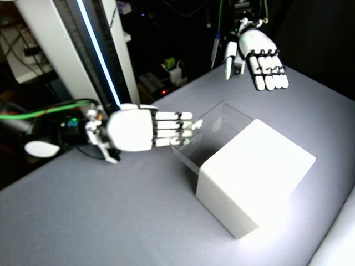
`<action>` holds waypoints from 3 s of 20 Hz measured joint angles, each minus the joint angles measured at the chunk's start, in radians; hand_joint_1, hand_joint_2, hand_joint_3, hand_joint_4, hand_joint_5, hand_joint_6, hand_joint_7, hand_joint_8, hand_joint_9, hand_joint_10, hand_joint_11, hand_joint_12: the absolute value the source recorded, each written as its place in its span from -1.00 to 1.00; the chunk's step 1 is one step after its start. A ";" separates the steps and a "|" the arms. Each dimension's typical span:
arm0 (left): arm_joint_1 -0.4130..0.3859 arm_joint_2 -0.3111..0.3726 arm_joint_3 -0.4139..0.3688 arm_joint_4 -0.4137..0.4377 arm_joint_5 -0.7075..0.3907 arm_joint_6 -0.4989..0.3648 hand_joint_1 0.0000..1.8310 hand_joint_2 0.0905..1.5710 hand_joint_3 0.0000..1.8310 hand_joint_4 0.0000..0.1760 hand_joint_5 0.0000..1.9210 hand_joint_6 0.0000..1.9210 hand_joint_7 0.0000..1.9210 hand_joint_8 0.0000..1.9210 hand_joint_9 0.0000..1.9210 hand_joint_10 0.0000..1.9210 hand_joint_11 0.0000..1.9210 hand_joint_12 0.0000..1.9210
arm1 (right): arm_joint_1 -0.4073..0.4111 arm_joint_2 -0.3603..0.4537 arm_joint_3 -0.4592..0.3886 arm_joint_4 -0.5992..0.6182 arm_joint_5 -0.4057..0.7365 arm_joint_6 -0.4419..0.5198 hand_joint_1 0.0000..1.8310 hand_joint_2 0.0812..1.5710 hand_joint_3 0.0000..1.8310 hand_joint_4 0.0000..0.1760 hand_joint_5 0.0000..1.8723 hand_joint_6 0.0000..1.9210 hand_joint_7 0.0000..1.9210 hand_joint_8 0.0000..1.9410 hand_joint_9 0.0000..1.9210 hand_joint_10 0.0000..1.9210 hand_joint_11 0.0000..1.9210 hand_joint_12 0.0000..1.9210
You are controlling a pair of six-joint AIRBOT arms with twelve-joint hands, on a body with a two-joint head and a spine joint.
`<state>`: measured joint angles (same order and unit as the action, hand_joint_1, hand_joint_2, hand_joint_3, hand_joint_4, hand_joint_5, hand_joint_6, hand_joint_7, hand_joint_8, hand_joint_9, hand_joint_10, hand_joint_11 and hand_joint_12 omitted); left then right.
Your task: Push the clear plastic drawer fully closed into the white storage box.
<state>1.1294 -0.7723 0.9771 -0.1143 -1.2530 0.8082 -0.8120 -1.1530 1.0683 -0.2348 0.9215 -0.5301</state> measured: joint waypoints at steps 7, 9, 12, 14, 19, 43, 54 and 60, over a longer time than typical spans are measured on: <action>0.010 0.005 -0.004 -0.010 -0.011 0.003 -1.00 0.95 -0.95 -1.00 -1.00 -1.00 -1.00 -1.00 -1.00 -1.00 -1.00 -1.00 | 0.042 -0.019 0.019 -0.013 -0.010 -0.005 -0.64 0.76 -1.00 -1.00 -0.96 -0.99 -1.00 -1.00 -1.00 -1.00 -1.00 -1.00; 0.010 0.004 -0.004 -0.009 -0.012 0.003 -1.00 0.95 -0.95 -1.00 -1.00 -1.00 -1.00 -1.00 -1.00 -1.00 -1.00 -1.00 | 0.042 -0.019 0.019 -0.018 -0.015 -0.008 -0.71 0.77 -1.00 -1.00 -0.95 -0.99 -1.00 -1.00 -1.00 -1.00 -1.00 -1.00; 0.011 0.004 -0.004 -0.009 -0.014 0.003 -1.00 0.97 -0.94 -1.00 -1.00 -1.00 -1.00 -1.00 -1.00 -1.00 -1.00 -1.00 | 0.061 -0.019 0.020 -0.023 -0.017 -0.016 -0.70 0.75 -1.00 -1.00 -0.92 -0.99 -1.00 -1.00 -1.00 -1.00 -1.00 -1.00; 0.014 0.005 -0.004 -0.011 -0.016 0.003 -1.00 0.98 -0.94 -1.00 -1.00 -1.00 -1.00 -1.00 -1.00 -1.00 -1.00 -1.00 | 0.064 -0.019 0.028 -0.030 -0.024 -0.018 -0.67 0.75 -1.00 -1.00 -0.95 -1.00 -1.00 -1.00 -1.00 -1.00 -1.00 -1.00; 0.014 0.004 -0.004 -0.011 -0.018 0.003 -1.00 0.98 -0.95 -1.00 -1.00 -1.00 -1.00 -1.00 -1.00 -1.00 -1.00 -1.00 | 0.078 -0.019 0.042 -0.004 -0.061 -0.058 -0.76 0.79 -0.99 -1.00 -0.96 -1.00 -1.00 -1.00 -1.00 -1.00 -1.00 -1.00; 0.014 0.002 -0.004 -0.011 -0.018 0.003 -1.00 1.00 -0.95 -1.00 -1.00 -1.00 -1.00 -1.00 -1.00 -1.00 -1.00 -1.00 | 0.134 -0.049 0.131 0.141 -0.145 -0.148 -0.41 0.75 -1.00 -1.00 -1.00 -1.00 -1.00 -1.00 -1.00 -1.00 -1.00 -1.00; 0.025 0.002 -0.004 -0.020 -0.027 0.003 -1.00 1.00 -0.95 -0.97 -1.00 -1.00 -1.00 -1.00 -1.00 -1.00 -1.00 -1.00 | 0.119 0.019 0.082 0.170 -0.027 -0.074 -0.59 0.83 -1.00 -1.00 -0.66 -0.97 -0.48 -0.95 -0.49 -0.85 -1.00 0.68; 0.044 0.002 -0.006 -0.032 -0.055 0.003 -1.00 1.00 -0.95 -0.78 -1.00 -1.00 -1.00 -1.00 -1.00 -1.00 -1.00 -1.00 | 0.023 0.108 0.019 0.186 0.124 -0.029 -0.25 0.85 -1.00 -0.01 -0.56 0.87 -0.48 -0.43 -0.73 0.17 -0.99 0.94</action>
<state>1.1732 -0.7700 0.9710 -0.1467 -1.3075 0.8108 -0.7891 -1.0451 1.0874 -0.0490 1.0458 -0.5587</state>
